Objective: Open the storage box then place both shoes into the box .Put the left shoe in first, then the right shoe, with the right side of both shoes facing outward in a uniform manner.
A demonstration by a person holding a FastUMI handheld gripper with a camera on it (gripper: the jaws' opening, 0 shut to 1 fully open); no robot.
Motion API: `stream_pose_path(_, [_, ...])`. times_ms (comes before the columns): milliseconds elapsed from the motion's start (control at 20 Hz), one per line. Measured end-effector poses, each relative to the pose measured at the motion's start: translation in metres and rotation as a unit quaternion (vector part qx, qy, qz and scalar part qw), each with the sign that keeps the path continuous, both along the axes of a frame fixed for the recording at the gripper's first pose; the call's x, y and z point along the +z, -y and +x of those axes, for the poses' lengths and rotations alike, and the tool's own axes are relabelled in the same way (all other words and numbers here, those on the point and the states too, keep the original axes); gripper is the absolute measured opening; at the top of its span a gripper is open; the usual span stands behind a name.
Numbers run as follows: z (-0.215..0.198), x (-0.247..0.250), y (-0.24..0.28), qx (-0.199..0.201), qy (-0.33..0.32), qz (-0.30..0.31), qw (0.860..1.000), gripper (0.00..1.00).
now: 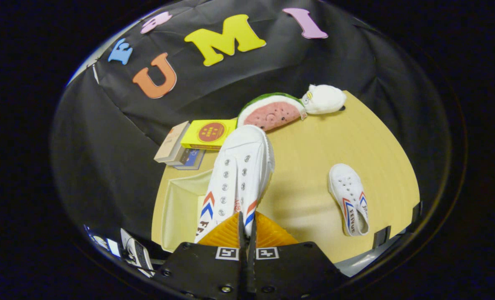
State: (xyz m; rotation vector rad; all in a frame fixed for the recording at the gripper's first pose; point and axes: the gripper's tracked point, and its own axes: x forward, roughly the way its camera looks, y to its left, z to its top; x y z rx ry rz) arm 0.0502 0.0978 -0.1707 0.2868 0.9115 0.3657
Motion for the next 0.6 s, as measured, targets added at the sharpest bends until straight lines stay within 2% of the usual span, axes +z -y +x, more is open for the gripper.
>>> stream_pose_path(150, [-0.010, 0.005, -0.059, 0.018, 0.010, 0.003, 1.000, 0.00])
stream_pose_path(350, [-0.025, -0.020, -0.126, 0.047, 0.005, -0.013, 0.999, 0.00])
stream_pose_path(600, [-0.040, -0.062, -0.168, 0.064, -0.011, -0.038, 0.997, 0.00])
